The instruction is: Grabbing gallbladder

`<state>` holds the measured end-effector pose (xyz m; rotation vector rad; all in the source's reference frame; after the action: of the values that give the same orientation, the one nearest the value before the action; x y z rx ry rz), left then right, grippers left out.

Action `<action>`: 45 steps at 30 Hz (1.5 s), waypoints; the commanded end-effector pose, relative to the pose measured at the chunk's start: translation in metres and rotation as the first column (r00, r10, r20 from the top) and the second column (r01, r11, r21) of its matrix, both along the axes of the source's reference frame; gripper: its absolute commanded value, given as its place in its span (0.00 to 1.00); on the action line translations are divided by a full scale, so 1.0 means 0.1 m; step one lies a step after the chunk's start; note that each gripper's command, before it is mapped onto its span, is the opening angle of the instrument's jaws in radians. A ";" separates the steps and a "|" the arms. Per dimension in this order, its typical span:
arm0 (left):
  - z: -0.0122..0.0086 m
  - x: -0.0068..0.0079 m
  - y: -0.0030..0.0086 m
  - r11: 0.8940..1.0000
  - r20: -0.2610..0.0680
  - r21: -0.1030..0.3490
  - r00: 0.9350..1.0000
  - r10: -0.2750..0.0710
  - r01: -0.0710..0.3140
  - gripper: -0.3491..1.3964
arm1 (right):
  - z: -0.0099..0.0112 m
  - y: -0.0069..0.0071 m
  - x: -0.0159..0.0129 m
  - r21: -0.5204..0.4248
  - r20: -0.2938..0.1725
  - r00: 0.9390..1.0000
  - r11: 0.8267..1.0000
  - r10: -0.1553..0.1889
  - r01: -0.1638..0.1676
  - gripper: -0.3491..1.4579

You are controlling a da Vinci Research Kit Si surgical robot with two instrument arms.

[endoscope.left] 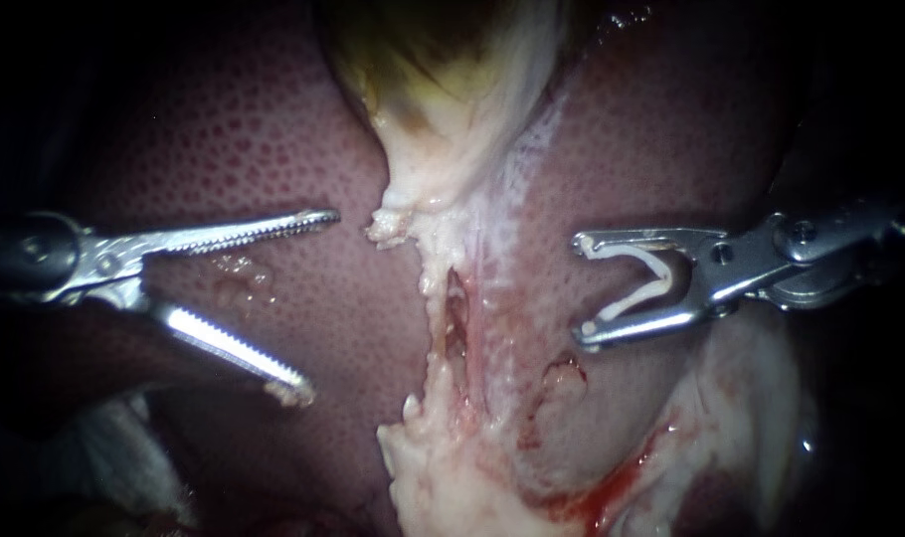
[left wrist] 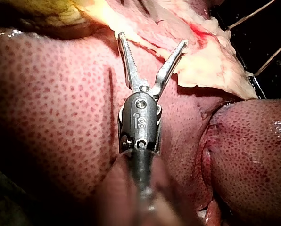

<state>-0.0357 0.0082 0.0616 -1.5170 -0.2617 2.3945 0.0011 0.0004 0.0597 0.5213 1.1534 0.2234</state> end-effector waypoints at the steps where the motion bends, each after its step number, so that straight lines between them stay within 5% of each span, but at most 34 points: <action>1: 0.000 0.000 0.000 1.000 0.000 0.000 1.000 0.000 0.000 0.82 | 0.000 0.000 0.000 0.000 0.000 1.000 1.000 0.000 0.000 0.52; 11: 0.013 0.002 0.010 1.000 -0.004 0.002 1.000 -0.007 0.007 0.81 | 0.000 0.000 -0.001 0.000 0.000 1.000 1.000 0.000 0.000 0.52; 16: 0.028 -0.003 0.023 0.993 -0.003 0.100 0.998 -0.064 0.064 0.75 | 0.000 0.000 -0.001 0.000 0.000 1.000 1.000 0.000 0.000 0.52; 21: 0.046 -0.014 0.040 0.966 -0.006 0.224 0.991 -0.133 0.131 0.65 | 0.000 0.000 0.000 0.000 0.000 1.000 1.000 0.000 0.000 0.52; 25: 0.060 -0.022 0.053 0.949 -0.008 0.275 0.987 -0.160 0.156 0.60 | 0.000 0.000 0.000 0.000 0.000 1.000 1.000 0.000 0.000 0.52; 33: 0.078 -0.021 0.066 0.936 -0.019 0.301 0.982 -0.187 0.184 0.32 | 0.000 0.000 -0.001 0.000 0.000 1.000 1.000 0.000 0.000 0.52; 37: 0.088 -0.016 0.066 0.932 -0.030 0.300 0.979 -0.204 0.203 0.10 | 0.000 0.000 -0.001 0.000 0.000 1.000 1.000 0.000 0.000 0.52; 45: 0.099 -0.008 0.058 0.933 -0.052 0.302 0.980 -0.190 0.197 0.00 | 0.000 0.000 0.000 0.000 0.000 1.000 1.000 0.000 0.000 0.52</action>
<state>-0.0365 0.0139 0.0716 -1.3003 -0.4364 2.1065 0.0010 0.0004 0.0597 0.5212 1.1534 0.2230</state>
